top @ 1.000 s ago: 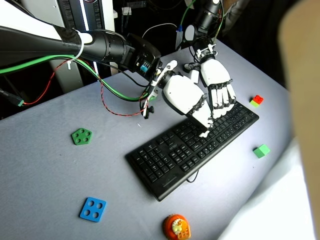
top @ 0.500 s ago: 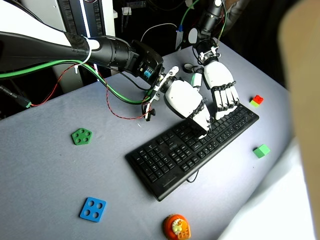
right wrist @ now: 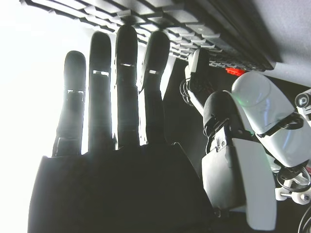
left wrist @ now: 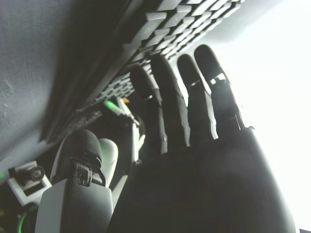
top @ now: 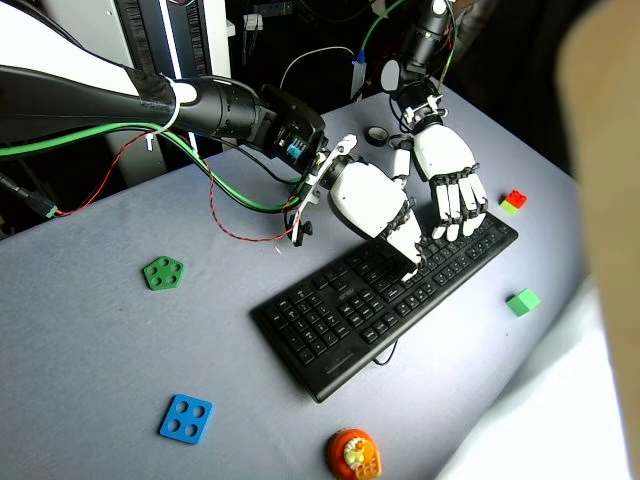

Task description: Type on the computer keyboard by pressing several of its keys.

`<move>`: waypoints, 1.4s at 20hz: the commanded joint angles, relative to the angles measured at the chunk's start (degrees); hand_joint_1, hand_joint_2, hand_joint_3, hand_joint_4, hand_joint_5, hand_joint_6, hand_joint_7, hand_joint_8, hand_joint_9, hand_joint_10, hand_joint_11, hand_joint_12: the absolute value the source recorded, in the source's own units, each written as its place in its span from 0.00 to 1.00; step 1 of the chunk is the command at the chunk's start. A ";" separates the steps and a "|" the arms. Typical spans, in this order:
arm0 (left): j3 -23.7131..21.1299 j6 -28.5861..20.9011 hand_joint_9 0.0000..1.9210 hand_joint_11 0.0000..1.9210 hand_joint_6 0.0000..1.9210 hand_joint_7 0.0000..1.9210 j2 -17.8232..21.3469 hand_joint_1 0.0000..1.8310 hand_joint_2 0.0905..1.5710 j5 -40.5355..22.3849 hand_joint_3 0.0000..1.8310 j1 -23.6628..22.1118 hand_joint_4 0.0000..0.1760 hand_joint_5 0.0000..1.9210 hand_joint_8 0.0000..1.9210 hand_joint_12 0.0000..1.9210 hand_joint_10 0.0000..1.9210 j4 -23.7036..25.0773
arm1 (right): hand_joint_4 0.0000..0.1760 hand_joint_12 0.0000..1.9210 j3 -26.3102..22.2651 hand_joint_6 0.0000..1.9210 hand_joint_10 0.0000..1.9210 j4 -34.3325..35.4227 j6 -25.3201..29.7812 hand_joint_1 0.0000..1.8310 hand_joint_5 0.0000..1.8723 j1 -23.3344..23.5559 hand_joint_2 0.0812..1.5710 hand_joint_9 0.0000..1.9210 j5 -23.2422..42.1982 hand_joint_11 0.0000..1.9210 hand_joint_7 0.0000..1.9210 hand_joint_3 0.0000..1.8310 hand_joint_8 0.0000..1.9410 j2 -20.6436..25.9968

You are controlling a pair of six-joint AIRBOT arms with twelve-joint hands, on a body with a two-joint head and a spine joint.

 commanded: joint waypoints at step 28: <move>1.18 -0.20 0.19 0.03 0.30 0.36 -1.85 0.08 0.87 11.14 0.00 -0.71 0.00 0.21 0.03 0.86 0.49 0.92 | 0.00 0.85 -6.69 0.20 0.49 -4.00 -0.21 0.02 0.32 3.33 0.79 0.29 2.72 0.15 0.43 0.00 0.00 9.09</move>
